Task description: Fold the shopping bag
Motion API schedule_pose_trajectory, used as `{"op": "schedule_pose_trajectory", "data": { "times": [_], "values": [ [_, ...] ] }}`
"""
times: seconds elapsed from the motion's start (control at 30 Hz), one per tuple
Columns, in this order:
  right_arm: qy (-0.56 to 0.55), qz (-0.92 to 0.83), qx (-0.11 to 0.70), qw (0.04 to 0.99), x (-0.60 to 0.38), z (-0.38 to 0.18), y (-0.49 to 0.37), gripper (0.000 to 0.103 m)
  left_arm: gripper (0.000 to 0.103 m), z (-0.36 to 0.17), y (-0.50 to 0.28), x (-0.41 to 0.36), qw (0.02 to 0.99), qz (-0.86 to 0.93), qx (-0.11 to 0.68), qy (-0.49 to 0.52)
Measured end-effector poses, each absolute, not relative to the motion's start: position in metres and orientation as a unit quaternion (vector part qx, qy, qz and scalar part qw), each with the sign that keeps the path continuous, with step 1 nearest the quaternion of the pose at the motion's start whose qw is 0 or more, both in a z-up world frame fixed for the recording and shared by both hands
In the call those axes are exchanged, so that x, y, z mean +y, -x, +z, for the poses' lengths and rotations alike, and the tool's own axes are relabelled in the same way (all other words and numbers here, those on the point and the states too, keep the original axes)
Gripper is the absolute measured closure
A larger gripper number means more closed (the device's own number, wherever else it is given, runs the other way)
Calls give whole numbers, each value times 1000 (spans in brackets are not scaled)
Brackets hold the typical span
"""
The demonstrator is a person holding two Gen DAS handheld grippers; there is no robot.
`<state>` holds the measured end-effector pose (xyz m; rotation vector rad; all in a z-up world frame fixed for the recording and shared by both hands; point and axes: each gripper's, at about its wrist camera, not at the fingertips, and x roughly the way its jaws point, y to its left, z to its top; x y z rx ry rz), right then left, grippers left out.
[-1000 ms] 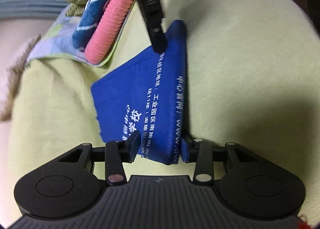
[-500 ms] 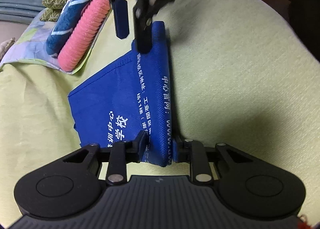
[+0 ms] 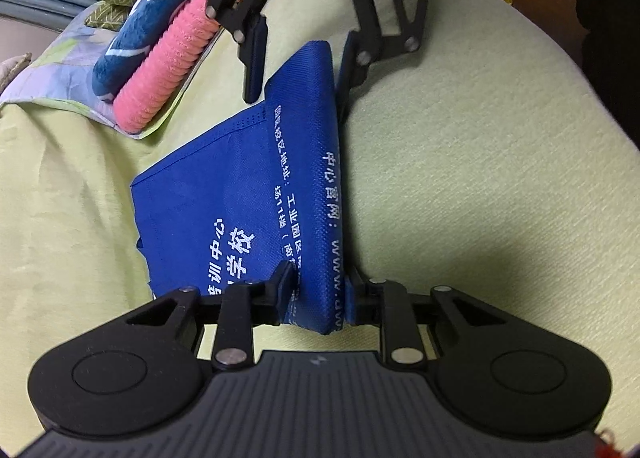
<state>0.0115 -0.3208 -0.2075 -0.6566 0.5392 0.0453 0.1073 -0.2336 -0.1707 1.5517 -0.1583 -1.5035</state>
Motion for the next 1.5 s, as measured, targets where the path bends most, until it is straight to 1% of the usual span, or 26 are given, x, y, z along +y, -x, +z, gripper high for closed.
{"op": "schedule_pose_trajectory", "data": {
  "times": [0.03,0.1,0.17,0.23,0.37,0.63,0.77,1.0,1.2,1.33,1.5],
  "values": [
    [310,21,264,913,-323,-208,-13,62,75,-170,-108,-234,471,-615,-60,-630],
    [293,20,273,916,-326,-209,-15,69,75,-167,-110,-236,476,-617,-50,-624],
    [258,15,290,921,-326,-204,-18,72,75,-165,-111,-238,480,-620,-41,-619],
    [216,11,310,926,-331,-196,-22,73,75,-160,-112,-241,497,-622,-12,-605],
    [151,25,344,926,-339,-183,-22,74,75,-148,-108,-242,521,-626,43,-579],
    [45,69,396,914,-344,-170,16,74,72,-137,-68,-214,511,-654,85,-551],
    [-27,115,422,899,-353,-167,29,74,72,-140,-55,-200,513,-656,102,-545],
    [-172,131,431,876,-399,-172,16,75,71,-138,-64,-210,529,-652,138,-526],
    [-308,112,440,836,-424,-182,19,75,63,-135,-73,-217,544,-652,162,-504],
    [-359,102,444,815,-431,-187,24,76,60,-132,-80,-216,558,-649,176,-486],
    [-391,88,453,796,-437,-192,19,79,59,-125,-79,-209,575,-628,170,-497]
  ]
}}
